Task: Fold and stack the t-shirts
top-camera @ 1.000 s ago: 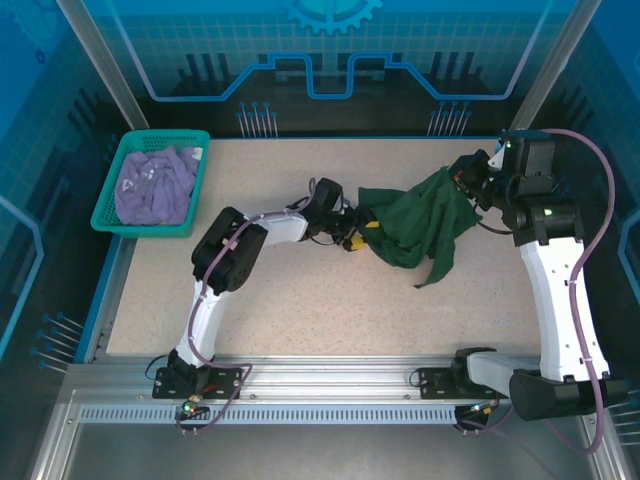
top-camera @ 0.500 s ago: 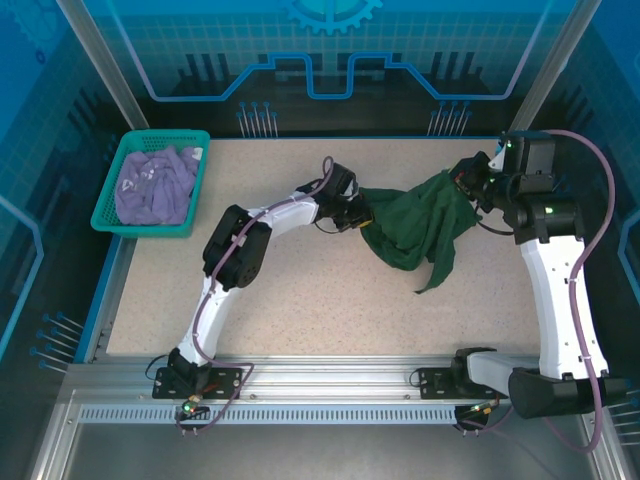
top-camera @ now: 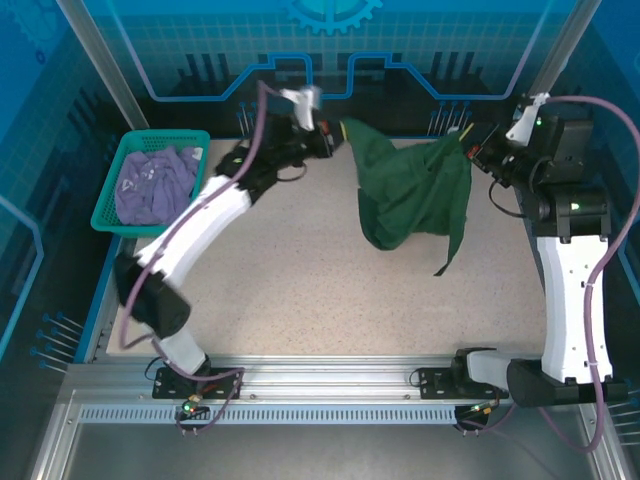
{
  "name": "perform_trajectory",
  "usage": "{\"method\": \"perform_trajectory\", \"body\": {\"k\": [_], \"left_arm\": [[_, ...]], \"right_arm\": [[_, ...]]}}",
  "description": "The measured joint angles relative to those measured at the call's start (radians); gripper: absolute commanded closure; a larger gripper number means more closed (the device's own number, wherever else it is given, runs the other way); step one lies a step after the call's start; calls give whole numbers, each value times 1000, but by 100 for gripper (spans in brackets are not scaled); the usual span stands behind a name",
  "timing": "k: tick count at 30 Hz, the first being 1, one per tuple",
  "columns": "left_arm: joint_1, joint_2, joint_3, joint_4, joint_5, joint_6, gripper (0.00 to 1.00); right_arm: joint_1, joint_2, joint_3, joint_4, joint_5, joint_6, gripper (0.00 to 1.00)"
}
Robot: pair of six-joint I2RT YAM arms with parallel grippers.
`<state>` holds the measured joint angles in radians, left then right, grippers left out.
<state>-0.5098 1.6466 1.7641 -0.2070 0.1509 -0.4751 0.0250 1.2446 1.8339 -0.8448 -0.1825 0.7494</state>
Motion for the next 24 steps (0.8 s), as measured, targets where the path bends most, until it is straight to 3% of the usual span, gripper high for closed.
{"method": "perform_trajectory", "body": {"k": [5, 11, 18, 23, 24], "left_arm": [[-2, -251, -20, 100, -25, 147, 100], [-2, -375, 5, 154, -50, 276, 100], [53, -276, 160, 140, -49, 304, 100], [147, -17, 311, 91, -2, 216, 99], [152, 57, 359, 70, 8, 204, 96]], "right_arm": [[11, 7, 146, 47, -51, -44, 100], [43, -12, 299, 87, -64, -67, 100], [64, -40, 255, 73, -2, -58, 100], [67, -6, 126, -62, 145, -29, 100], [67, 0, 79, -84, 175, -23, 100]]}}
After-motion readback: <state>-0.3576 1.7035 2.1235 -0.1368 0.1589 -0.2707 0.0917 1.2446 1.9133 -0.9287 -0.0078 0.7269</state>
